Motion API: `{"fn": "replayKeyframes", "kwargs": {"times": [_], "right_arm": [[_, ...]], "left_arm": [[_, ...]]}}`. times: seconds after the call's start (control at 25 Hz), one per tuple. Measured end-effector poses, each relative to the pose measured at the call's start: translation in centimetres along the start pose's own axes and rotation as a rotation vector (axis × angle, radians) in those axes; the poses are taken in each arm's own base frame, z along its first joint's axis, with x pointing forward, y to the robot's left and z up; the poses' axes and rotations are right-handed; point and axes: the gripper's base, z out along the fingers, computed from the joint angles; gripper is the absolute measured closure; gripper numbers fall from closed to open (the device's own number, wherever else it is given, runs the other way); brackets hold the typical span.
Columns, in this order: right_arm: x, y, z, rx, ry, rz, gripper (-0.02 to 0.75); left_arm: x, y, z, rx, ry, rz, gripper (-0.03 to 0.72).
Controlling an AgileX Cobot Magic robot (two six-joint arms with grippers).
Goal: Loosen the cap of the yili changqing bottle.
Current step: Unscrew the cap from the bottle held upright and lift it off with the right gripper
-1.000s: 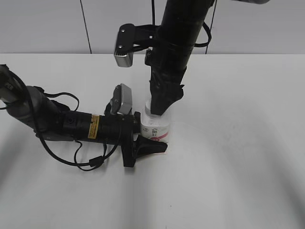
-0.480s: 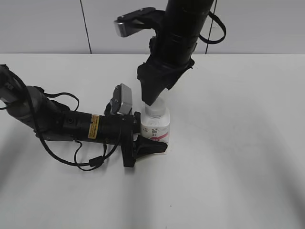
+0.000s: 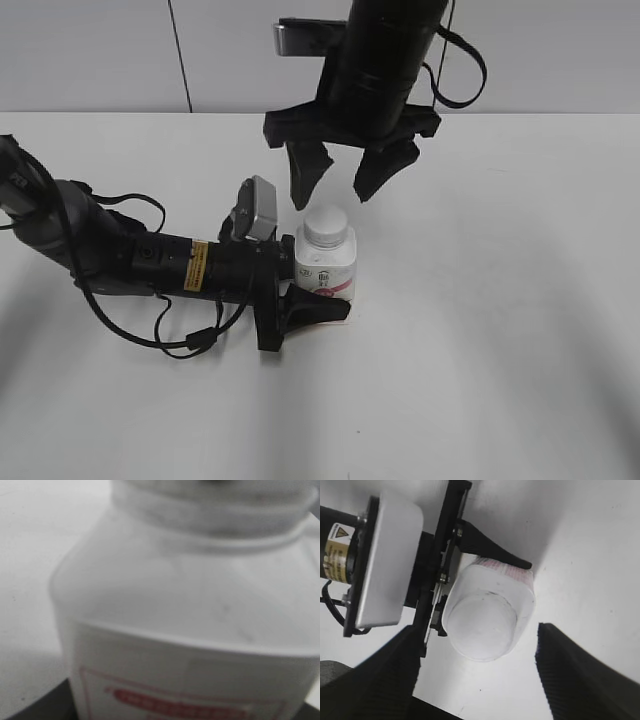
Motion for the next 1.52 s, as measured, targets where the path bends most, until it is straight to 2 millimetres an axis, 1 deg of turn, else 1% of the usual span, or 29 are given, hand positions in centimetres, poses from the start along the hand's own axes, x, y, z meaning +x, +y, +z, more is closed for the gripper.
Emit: {"fn": "replayKeyframes", "kwargs": {"times": [0.28,0.44,0.64,0.88,1.24,1.36,1.52], "right_arm": [[-0.1,-0.1,1.0,-0.005,0.024,0.098,0.173],[-0.2,-0.3,1.8,-0.001,0.041,0.111,0.173],[-0.2,-0.3,2.0,-0.001,0.044,0.115,0.173],[-0.3,-0.5,3.6,-0.003,0.081,0.128,0.173],[-0.3,-0.5,3.6,-0.006,0.082,0.131,0.174],[-0.3,-0.5,3.6,-0.008,0.083,0.132,0.214],[-0.3,-0.5,3.6,-0.008,0.083,0.132,0.321]], "left_arm": [[0.0,0.0,0.0,0.001,0.0,0.0,0.286],[0.0,0.0,0.0,0.001,0.0,0.001,0.286],[0.0,0.0,0.0,0.001,0.0,0.001,0.286],[0.0,0.0,0.0,0.002,-0.001,0.001,0.286],[0.0,0.0,0.0,0.002,-0.001,0.001,0.286],[0.0,0.0,0.0,0.002,-0.001,0.001,0.286],[0.0,0.0,0.0,0.002,-0.001,0.001,0.286]]}}
